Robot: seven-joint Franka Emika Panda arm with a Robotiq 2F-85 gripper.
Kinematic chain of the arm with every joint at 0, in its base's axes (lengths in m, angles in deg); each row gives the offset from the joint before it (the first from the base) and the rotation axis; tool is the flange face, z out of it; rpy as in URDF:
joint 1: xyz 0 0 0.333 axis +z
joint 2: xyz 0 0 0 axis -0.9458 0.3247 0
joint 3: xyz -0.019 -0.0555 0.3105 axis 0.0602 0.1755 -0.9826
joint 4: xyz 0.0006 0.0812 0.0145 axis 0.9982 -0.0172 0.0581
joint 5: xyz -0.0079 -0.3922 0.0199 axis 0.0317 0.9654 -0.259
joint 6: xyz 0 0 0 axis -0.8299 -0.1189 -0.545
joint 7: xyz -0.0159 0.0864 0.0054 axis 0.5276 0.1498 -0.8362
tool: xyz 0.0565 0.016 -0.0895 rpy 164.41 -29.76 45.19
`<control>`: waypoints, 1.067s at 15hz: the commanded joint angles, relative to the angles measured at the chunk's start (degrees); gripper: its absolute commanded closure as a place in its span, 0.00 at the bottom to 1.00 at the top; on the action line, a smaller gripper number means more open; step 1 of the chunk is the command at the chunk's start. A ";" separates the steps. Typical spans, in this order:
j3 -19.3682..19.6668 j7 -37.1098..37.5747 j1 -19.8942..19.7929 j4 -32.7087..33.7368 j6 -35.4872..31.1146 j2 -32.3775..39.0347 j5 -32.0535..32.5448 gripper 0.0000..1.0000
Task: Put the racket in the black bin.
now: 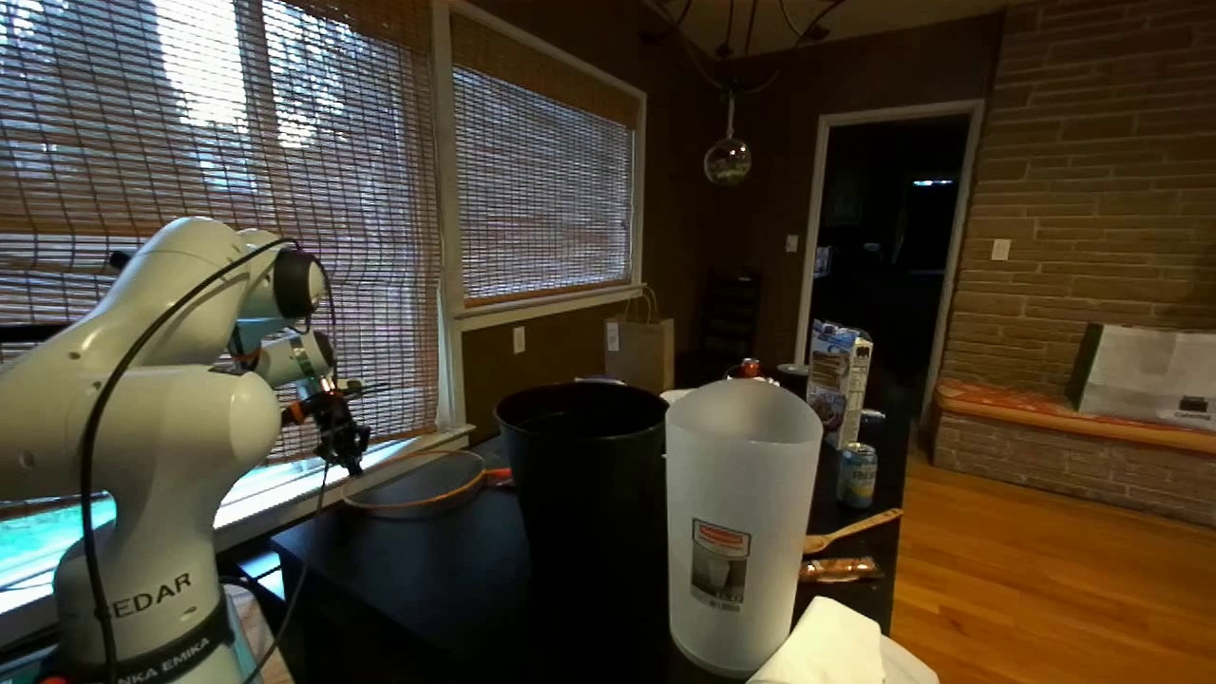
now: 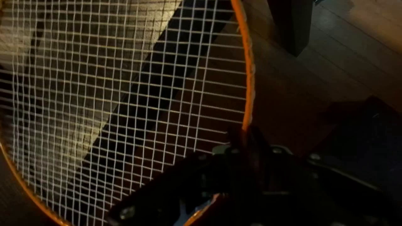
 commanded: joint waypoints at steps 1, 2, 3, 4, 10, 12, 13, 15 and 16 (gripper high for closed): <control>0.26 -1.26 -0.07 1.61 1.04 0.87 -1.26 1.00; 0.21 -1.26 -0.16 1.61 0.99 0.89 -1.34 1.00; 0.15 -1.30 -0.22 1.61 0.99 0.92 -1.42 0.99; 0.13 -1.30 -0.28 1.61 0.96 0.95 -1.49 0.90; 0.17 -0.89 -0.45 1.19 0.62 0.65 -1.66 0.87; 0.20 -0.91 -0.50 1.17 0.72 0.59 -1.66 0.95; 0.21 -0.86 -0.50 1.13 0.81 0.56 -1.68 0.98; 0.23 -0.75 -0.55 1.07 0.72 0.57 -1.73 0.68; 0.24 -0.85 -0.59 1.09 0.69 0.60 -1.69 0.65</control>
